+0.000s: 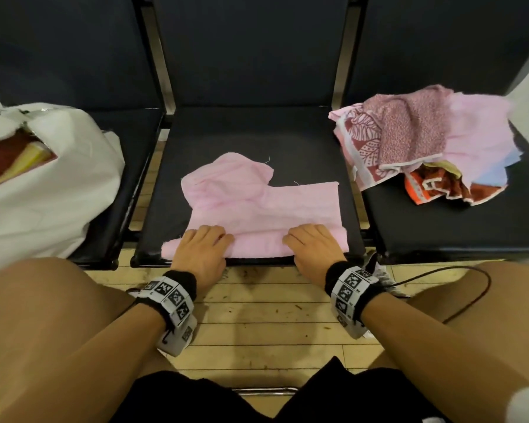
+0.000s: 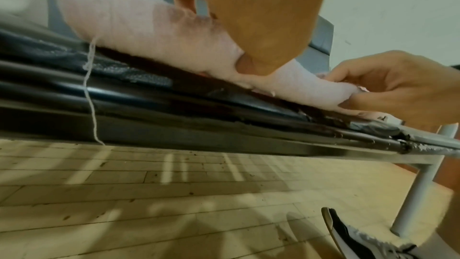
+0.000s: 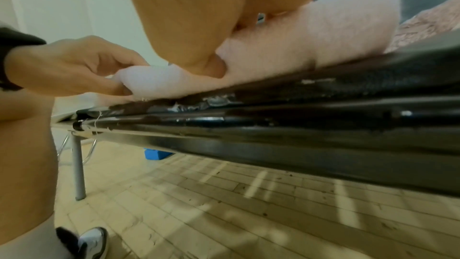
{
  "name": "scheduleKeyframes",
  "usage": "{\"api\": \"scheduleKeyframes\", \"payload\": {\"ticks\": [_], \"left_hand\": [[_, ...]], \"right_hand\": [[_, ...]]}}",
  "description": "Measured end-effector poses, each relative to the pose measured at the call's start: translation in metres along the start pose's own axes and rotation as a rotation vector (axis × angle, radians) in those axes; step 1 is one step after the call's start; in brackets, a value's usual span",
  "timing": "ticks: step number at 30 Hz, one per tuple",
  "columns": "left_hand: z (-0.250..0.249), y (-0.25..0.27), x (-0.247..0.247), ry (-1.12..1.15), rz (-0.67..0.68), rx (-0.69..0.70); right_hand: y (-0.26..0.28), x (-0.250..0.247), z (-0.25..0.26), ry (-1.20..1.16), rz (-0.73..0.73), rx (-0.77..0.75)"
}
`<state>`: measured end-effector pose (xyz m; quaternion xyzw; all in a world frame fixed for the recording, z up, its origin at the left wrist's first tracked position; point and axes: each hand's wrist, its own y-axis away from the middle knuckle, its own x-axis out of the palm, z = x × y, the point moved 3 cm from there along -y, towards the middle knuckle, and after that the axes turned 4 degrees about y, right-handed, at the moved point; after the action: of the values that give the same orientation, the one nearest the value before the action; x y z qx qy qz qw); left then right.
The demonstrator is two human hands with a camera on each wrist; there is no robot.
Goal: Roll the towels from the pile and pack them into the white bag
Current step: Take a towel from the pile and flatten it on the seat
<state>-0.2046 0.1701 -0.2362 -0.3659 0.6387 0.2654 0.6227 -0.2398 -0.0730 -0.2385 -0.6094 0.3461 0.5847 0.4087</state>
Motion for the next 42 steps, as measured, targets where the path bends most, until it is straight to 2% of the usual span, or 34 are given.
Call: {"api": "scheduleKeyframes", "payload": {"ticks": [2,5,7,11,13,16,19,21,23,29,36,39,41,42], "left_hand": [[0.001,0.0,-0.005,0.016,-0.028,-0.02],[0.001,-0.002,-0.01,0.026,0.013,-0.069],[-0.002,-0.002,-0.009,0.022,0.067,-0.083],[-0.004,-0.006,-0.004,0.056,0.197,-0.116],[-0.005,-0.007,-0.003,0.052,0.169,-0.119],[-0.005,-0.009,-0.003,0.059,0.046,-0.125],[-0.009,-0.012,-0.007,0.062,-0.096,-0.067],[-0.012,-0.011,-0.004,0.057,-0.128,-0.015],[-0.013,-0.007,-0.002,0.079,-0.124,0.001],[-0.009,0.0,0.002,0.05,0.026,-0.054],[-0.005,-0.009,-0.012,0.024,-0.033,-0.153],[-0.01,-0.013,-0.015,0.042,0.127,-0.213],[-0.007,-0.013,-0.009,0.032,0.168,-0.211],[-0.006,-0.012,-0.007,0.026,0.162,-0.204]], "right_hand": [[0.0,-0.005,0.0,-0.001,0.01,0.052],[-0.003,-0.015,-0.001,0.019,0.071,0.145],[-0.004,-0.021,-0.002,0.03,0.157,0.193],[-0.006,-0.022,-0.008,0.061,0.224,0.227],[-0.004,-0.018,-0.01,0.046,0.237,0.27],[-0.003,-0.014,-0.009,-0.021,0.085,0.293],[-0.004,-0.011,-0.001,0.002,-0.055,0.155],[-0.002,-0.007,0.005,0.013,-0.079,0.088],[0.003,-0.004,0.01,-0.014,-0.059,0.109],[0.012,0.001,0.01,0.018,0.012,0.27],[0.012,-0.005,0.006,0.015,-0.017,0.328],[0.008,-0.01,0.001,0.004,0.066,0.322],[0.007,-0.009,-0.002,-0.006,0.124,0.323],[0.007,-0.008,-0.003,-0.02,0.106,0.337]]}}
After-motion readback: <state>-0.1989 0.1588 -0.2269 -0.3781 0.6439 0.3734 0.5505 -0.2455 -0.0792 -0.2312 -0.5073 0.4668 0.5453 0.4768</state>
